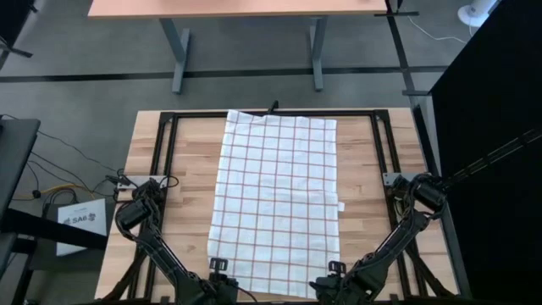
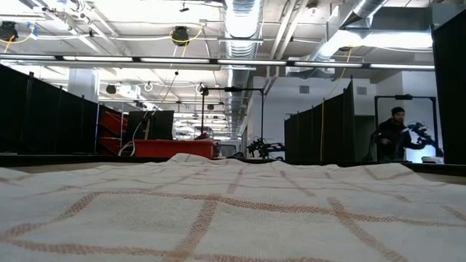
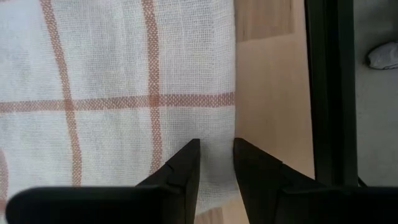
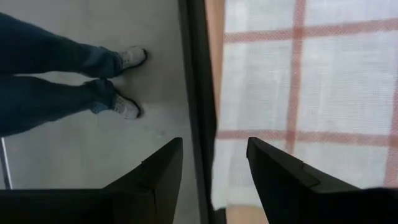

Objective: Roll towel
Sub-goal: Roll the towel

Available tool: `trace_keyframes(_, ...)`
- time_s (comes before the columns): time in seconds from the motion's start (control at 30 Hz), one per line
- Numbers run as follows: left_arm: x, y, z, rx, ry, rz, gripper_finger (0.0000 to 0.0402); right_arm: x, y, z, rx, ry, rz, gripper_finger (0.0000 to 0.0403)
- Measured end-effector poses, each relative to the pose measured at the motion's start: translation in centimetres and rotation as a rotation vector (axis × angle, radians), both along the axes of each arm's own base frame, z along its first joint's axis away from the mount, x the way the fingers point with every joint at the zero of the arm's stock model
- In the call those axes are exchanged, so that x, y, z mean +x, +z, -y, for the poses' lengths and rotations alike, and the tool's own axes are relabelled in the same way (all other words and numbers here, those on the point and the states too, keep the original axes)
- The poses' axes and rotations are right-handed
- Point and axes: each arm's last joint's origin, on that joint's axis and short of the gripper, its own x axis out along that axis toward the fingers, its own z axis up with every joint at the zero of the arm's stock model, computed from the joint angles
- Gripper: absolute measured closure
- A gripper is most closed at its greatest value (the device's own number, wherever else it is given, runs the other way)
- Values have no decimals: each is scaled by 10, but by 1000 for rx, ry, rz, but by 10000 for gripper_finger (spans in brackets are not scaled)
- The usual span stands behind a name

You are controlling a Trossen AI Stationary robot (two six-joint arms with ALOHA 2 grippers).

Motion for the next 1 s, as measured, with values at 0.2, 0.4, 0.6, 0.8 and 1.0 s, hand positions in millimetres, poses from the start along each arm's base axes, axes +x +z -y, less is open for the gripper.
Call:
trace_keyframes(0.2, 2, 0, -1, 5, 6, 19, 319, 4, -6, 1, -8, -7, -4, 235)
trace_keyframes(0.4, 2, 0, 0, 5, 7, 23, 319, 9, -29, -3, -12, -26, -47, 235)
trace_keyframes(0.6, 2, 0, 0, 8, 2, 29, 319, 10, -35, -3, -24, -33, -58, 235)
trace_keyframes(0.8, 3, -2, -1, 18, 8, 57, 319, 10, -44, -6, -22, -43, -63, 236)
trace_keyframes(1.0, 1, -9, -2, -3, 32, 71, 335, 11, -46, -4, -39, -58, -62, 261)
